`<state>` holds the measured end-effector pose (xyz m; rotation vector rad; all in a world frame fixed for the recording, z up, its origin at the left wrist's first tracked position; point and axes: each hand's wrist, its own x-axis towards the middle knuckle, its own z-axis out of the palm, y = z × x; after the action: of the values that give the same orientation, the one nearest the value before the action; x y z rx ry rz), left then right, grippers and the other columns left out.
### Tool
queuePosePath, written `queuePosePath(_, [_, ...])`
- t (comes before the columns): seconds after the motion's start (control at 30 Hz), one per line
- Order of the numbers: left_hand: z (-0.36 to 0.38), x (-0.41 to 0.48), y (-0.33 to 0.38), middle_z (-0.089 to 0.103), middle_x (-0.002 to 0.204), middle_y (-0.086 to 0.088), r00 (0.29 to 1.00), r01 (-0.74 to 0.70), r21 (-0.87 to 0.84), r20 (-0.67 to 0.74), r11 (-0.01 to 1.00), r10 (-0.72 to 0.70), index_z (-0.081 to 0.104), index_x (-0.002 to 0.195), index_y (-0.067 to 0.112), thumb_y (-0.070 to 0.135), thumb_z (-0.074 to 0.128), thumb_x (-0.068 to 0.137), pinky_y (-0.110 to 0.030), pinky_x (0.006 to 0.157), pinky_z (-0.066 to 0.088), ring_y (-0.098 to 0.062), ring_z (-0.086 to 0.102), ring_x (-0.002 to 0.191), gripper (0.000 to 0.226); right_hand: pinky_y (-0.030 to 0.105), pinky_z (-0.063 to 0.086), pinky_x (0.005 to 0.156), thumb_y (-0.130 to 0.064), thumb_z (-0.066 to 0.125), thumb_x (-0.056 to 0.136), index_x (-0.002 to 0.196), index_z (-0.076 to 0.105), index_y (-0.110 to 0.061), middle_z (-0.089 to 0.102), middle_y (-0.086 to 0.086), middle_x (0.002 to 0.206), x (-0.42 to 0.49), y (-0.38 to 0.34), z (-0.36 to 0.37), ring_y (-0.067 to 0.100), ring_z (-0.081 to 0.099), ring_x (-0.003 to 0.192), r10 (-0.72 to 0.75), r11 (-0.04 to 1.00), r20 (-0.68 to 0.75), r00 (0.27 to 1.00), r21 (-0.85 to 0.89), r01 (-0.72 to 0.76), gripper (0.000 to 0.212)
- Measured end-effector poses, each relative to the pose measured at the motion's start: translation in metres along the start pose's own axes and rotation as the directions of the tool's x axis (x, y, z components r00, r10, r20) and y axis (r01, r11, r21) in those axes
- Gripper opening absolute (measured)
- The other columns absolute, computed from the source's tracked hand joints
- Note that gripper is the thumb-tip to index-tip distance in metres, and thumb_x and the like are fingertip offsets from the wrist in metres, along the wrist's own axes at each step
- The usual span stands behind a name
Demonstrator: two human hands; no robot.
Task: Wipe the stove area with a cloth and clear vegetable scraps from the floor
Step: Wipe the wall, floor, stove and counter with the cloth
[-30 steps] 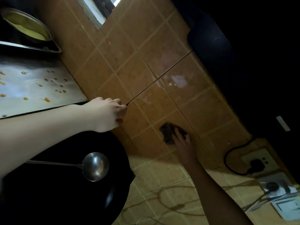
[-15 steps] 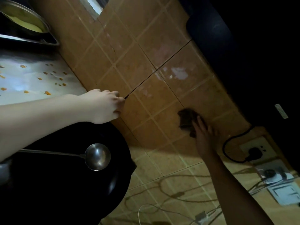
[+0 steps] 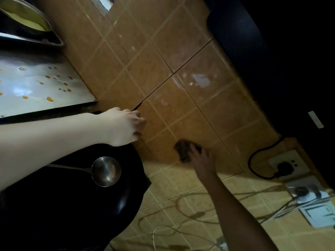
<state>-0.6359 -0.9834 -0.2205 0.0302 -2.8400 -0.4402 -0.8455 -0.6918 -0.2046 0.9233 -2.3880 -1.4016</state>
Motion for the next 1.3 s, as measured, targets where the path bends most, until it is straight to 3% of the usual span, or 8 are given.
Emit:
queuePosePath(0.13, [0.011, -0.002, -0.005, 0.045, 0.115, 0.001, 1.000, -0.031, 0.035, -0.003, 0.999, 0.031, 0.043, 0.126, 0.023, 0.047, 0.035, 0.097, -0.031, 0.084, 0.041, -0.021, 0.052, 0.113, 0.038, 0.054, 0.023, 0.107, -0.030, 0.043, 0.098, 0.132, 0.049, -0.018, 0.024, 0.007, 0.155, -0.006, -0.041, 0.032, 0.033, 0.036, 0.127, -0.248, 0.959, 0.205, 0.947, -0.084, 0.269, 0.037])
queuePosePath(0.3, [0.021, -0.006, -0.002, 0.045, 0.117, 0.001, 0.997, -0.056, 0.041, 0.047, 0.998, 0.054, 0.043, 0.126, 0.027, 0.048, 0.033, 0.097, -0.033, 0.086, 0.041, -0.021, 0.052, 0.115, 0.038, 0.053, 0.026, 0.104, -0.029, 0.043, 0.098, 0.131, 0.050, -0.011, 0.024, 0.011, 0.154, -0.017, -0.020, 0.036, 0.034, 0.035, 0.126, -0.250, 0.944, 0.242, 0.938, -0.153, 0.291, 0.038])
queuePosePath(0.43, [0.020, -0.003, 0.005, 0.045, 0.118, 0.000, 0.998, -0.054, 0.033, 0.038, 0.998, 0.053, 0.044, 0.125, 0.025, 0.048, 0.033, 0.097, -0.033, 0.087, 0.040, -0.022, 0.052, 0.115, 0.037, 0.046, 0.032, 0.101, -0.014, 0.046, 0.094, 0.144, 0.032, -0.022, 0.009, 0.001, 0.159, -0.025, 0.020, 0.009, 0.030, 0.036, 0.128, 0.042, 0.999, 0.022, 0.999, -0.026, -0.041, 0.052])
queuePosePath(0.53, [0.019, -0.001, 0.009, 0.043, 0.115, 0.001, 0.998, -0.055, 0.025, 0.027, 0.998, 0.054, 0.042, 0.126, 0.025, 0.047, 0.033, 0.098, -0.031, 0.082, 0.037, -0.022, 0.052, 0.115, 0.037, 0.051, 0.028, 0.104, -0.012, 0.061, 0.086, 0.146, 0.029, -0.026, 0.008, -0.004, 0.160, -0.024, 0.051, -0.013, 0.031, 0.033, 0.132, 0.340, 0.926, -0.138, 0.930, 0.220, -0.306, 0.069])
queuePosePath(0.77, [0.027, -0.003, 0.009, 0.045, 0.116, -0.001, 0.999, -0.052, 0.035, 0.004, 0.998, 0.052, 0.045, 0.123, 0.023, 0.047, 0.035, 0.097, -0.034, 0.083, 0.040, -0.025, 0.053, 0.112, 0.036, 0.048, 0.034, 0.095, -0.003, 0.052, 0.091, 0.145, 0.035, -0.021, 0.017, -0.001, 0.159, -0.003, 0.035, -0.028, 0.037, 0.037, 0.125, 0.598, 0.743, -0.217, 0.772, 0.510, -0.433, 0.059])
queuePosePath(1.03, [0.043, -0.023, -0.004, 0.045, 0.116, 0.001, 0.998, -0.035, 0.011, 0.056, 0.999, 0.035, 0.046, 0.120, 0.028, 0.046, 0.036, 0.097, -0.034, 0.083, 0.041, -0.022, 0.053, 0.110, 0.031, 0.048, 0.032, 0.101, -0.016, 0.050, 0.093, 0.141, 0.035, -0.030, 0.014, -0.005, 0.158, 0.010, -0.037, 0.016, 0.029, 0.035, 0.126, 0.052, 0.989, -0.093, 0.994, 0.145, -0.038, 0.052])
queuePosePath(1.17, [0.041, -0.032, -0.019, 0.046, 0.118, 0.002, 1.000, -0.017, 0.045, -0.006, 0.999, 0.017, 0.046, 0.119, 0.028, 0.046, 0.036, 0.097, -0.033, 0.081, 0.041, -0.021, 0.053, 0.110, 0.030, 0.051, 0.024, 0.105, -0.032, 0.047, 0.095, 0.127, 0.054, -0.025, 0.031, 0.000, 0.150, 0.016, -0.060, 0.034, 0.032, 0.035, 0.128, -0.327, 0.931, 0.174, 0.929, -0.109, 0.349, 0.033])
queuePosePath(1.3, [0.037, -0.039, -0.036, 0.046, 0.118, 0.002, 1.000, 0.018, 0.126, -0.003, 0.992, -0.018, 0.044, 0.119, 0.028, 0.046, 0.035, 0.097, -0.032, 0.080, 0.040, -0.021, 0.053, 0.109, 0.030, 0.048, 0.023, 0.107, -0.030, 0.045, 0.097, 0.126, 0.054, -0.019, 0.027, 0.004, 0.154, 0.022, -0.057, 0.030, 0.031, 0.037, 0.127, -0.301, 0.945, 0.115, 0.947, -0.101, 0.312, 0.033])
